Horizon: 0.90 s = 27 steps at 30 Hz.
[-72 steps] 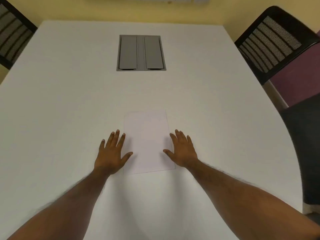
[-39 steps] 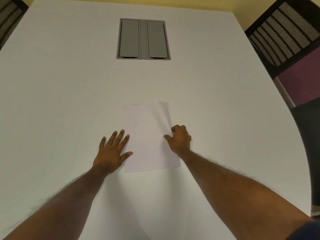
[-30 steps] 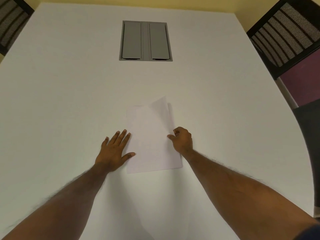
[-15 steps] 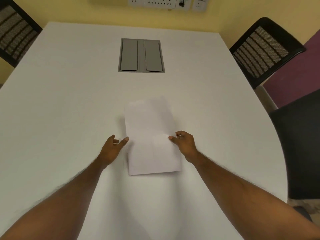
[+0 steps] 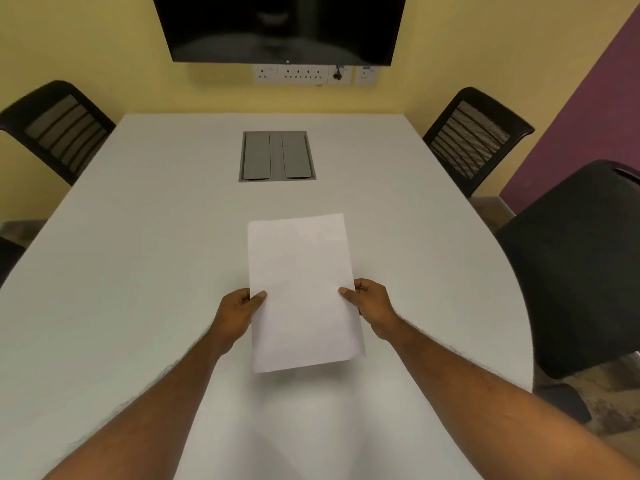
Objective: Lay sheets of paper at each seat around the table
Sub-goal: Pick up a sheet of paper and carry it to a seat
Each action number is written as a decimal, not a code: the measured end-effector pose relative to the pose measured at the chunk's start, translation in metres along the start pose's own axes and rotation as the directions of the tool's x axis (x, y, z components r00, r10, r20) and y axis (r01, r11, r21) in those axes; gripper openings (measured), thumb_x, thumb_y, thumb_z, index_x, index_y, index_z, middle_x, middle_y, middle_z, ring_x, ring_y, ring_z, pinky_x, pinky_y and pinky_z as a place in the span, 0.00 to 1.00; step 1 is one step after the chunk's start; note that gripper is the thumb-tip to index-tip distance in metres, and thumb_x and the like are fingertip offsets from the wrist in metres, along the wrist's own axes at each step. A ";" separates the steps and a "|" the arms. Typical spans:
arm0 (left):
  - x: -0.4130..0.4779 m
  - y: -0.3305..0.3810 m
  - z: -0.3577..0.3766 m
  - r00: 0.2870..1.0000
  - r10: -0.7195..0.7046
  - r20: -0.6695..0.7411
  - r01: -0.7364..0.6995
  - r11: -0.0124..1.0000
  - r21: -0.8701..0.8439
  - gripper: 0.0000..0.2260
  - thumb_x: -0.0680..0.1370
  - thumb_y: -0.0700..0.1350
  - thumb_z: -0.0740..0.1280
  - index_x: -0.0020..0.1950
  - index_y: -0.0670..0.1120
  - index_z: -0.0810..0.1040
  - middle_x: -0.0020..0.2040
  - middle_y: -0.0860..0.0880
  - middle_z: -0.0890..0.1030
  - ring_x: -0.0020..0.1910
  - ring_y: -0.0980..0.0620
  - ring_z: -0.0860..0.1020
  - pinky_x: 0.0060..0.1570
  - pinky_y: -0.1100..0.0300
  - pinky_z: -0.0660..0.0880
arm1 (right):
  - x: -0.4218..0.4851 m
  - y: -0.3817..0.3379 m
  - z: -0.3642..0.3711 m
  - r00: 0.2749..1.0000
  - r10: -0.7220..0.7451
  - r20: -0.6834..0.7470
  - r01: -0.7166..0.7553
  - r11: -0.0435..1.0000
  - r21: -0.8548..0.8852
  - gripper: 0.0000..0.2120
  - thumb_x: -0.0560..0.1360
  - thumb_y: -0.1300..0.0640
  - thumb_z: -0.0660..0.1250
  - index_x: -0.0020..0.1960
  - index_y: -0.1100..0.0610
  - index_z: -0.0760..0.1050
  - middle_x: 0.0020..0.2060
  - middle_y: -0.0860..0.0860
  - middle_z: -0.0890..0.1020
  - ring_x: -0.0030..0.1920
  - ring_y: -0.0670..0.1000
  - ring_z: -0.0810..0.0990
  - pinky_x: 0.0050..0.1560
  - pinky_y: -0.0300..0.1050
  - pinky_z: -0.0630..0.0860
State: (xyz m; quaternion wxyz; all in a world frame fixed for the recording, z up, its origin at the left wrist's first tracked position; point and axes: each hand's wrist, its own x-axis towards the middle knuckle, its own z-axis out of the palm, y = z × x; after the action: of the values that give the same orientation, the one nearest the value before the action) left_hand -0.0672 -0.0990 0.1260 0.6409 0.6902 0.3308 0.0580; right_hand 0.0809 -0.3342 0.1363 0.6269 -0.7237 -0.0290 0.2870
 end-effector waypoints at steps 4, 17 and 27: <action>-0.029 -0.001 0.014 0.999 0.017 0.028 -0.017 1.000 -0.002 0.08 0.79 0.47 0.68 0.51 0.44 0.83 0.48 0.48 0.86 0.49 0.46 0.83 0.51 0.48 0.80 | -0.022 0.000 -0.022 0.999 -0.047 -0.022 0.046 0.997 -0.056 0.10 0.74 0.60 0.73 0.51 0.65 0.80 0.48 0.58 0.85 0.42 0.52 0.83 0.43 0.44 0.82; -0.070 0.001 0.124 0.998 0.028 0.051 -0.031 0.998 0.046 0.10 0.79 0.48 0.67 0.54 0.44 0.82 0.51 0.48 0.85 0.51 0.45 0.82 0.54 0.45 0.79 | -0.043 0.027 -0.133 0.997 -0.062 -0.048 0.060 0.997 -0.050 0.04 0.73 0.61 0.73 0.45 0.61 0.80 0.43 0.54 0.84 0.40 0.51 0.82 0.43 0.45 0.80; -0.053 0.030 0.191 0.999 0.030 -0.035 -0.028 0.999 0.045 0.14 0.78 0.49 0.68 0.41 0.38 0.78 0.36 0.46 0.77 0.37 0.50 0.74 0.40 0.56 0.73 | -0.017 0.022 -0.222 0.997 -0.008 0.077 0.011 0.999 -0.040 0.08 0.74 0.60 0.72 0.51 0.64 0.80 0.47 0.55 0.85 0.43 0.51 0.84 0.44 0.43 0.81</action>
State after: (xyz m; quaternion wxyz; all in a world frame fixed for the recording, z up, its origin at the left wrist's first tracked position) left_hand -0.0004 -0.2880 0.1393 0.6183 0.7080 0.3334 0.0722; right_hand 0.1598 -0.5431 0.1333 0.6118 -0.7247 -0.0624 0.3108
